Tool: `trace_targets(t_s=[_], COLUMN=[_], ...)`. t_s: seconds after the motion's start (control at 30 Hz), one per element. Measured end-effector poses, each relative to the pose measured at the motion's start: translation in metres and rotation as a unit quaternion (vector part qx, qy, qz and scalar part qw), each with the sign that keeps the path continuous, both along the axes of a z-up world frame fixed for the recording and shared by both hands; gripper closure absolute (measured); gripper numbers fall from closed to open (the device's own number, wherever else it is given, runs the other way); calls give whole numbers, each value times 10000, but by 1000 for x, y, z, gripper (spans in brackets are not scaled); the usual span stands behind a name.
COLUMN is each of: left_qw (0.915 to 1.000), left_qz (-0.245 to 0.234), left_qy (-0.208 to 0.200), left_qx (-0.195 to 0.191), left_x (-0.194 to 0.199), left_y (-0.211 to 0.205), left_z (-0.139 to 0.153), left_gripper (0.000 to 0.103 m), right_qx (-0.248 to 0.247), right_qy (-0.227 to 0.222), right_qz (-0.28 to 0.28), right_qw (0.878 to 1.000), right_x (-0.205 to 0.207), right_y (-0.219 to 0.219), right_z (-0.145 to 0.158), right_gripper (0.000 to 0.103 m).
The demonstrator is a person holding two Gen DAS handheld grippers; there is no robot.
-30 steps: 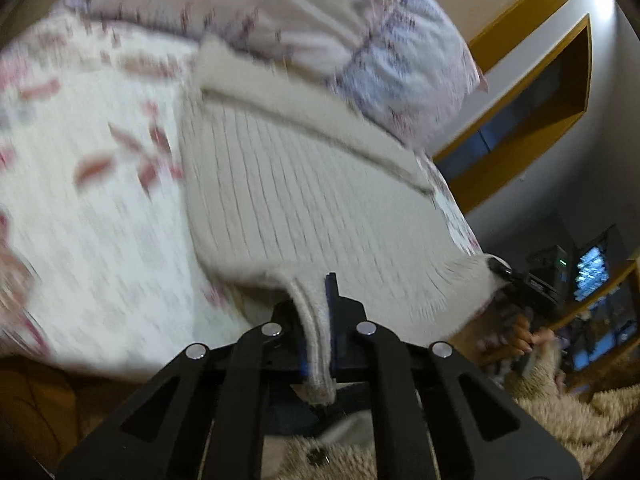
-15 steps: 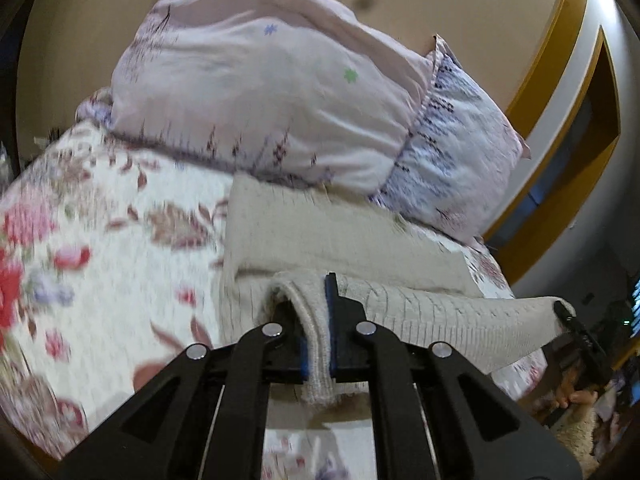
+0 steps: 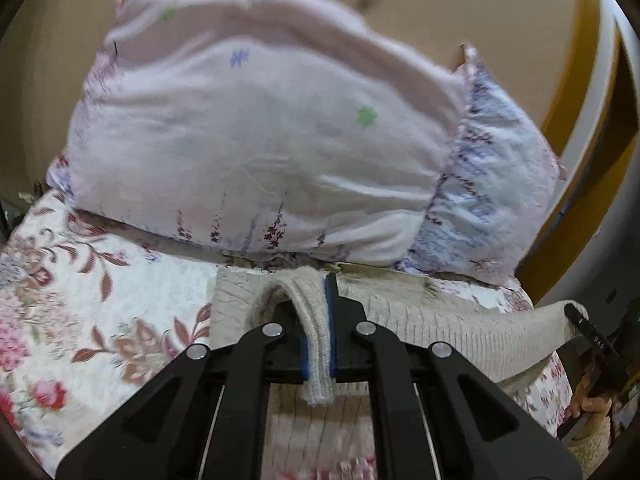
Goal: Fold small clothes
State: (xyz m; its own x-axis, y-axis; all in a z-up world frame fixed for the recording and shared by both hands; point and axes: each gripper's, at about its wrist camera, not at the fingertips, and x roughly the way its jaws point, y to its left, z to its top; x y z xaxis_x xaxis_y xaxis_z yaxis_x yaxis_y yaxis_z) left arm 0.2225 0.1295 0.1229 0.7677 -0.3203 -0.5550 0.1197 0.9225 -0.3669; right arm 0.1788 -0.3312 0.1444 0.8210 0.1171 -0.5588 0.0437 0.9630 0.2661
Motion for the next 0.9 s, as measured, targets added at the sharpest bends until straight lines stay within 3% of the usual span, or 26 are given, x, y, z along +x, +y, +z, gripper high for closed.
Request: trace_targets(t_s=[0.1,0.17,0.27,0.4,0.53,0.57,0.6,0.63,0.67,0.7,0.77,0.9], left_qw=[9990,9953,9889,9799,9724,9706,9690,9670,9660,9647,9645,9735], left_qz=[28,47,117,133,194,247,271,303,335,366,419,475], left_qy=[444,884,1214,1385,1529,1556,1567,1565,1545,1515,1374,1069], left_qx=[-100,-399,-843,-1431,-1753,-1821,-1892,-1988,-2048,-2123,-2217,-1965], left_x=[29,45,55,65,78,82,84,87,88,89,88,76], left_y=[-2,2,11,21,20,19,18,17,18,18,20,26], left_z=[-30,-56,-78,-92,-100,-102,-103,-105,-105,-104,-98,-79], left_gripper=[97,97,97,97,96,93,91,82,73,69,51,45], right_qx=[206,402,712,993,1354,1502,1622,1731,1847,1868,1813,1699], right_qy=[534,950,1319,1382,1534,1593,1644,1665,1638,1594,1446,1280], right_qz=[-73,-109,-163,-168,-242,-274,-299,-315,-325,-347,-353,-366], right_qw=[9983,9946,9886,9853,9785,9754,9725,9702,9685,9688,9721,9764], right_x=[24,38,49,61,85,92,98,103,107,108,109,97], right_y=[-8,-15,-24,-30,-31,-32,-32,-32,-32,-31,-30,-34], right_z=[-33,-58,-83,-88,-89,-91,-92,-93,-93,-91,-84,-71], right_gripper=[95,95,95,95,92,88,74,60,56,53,51,51])
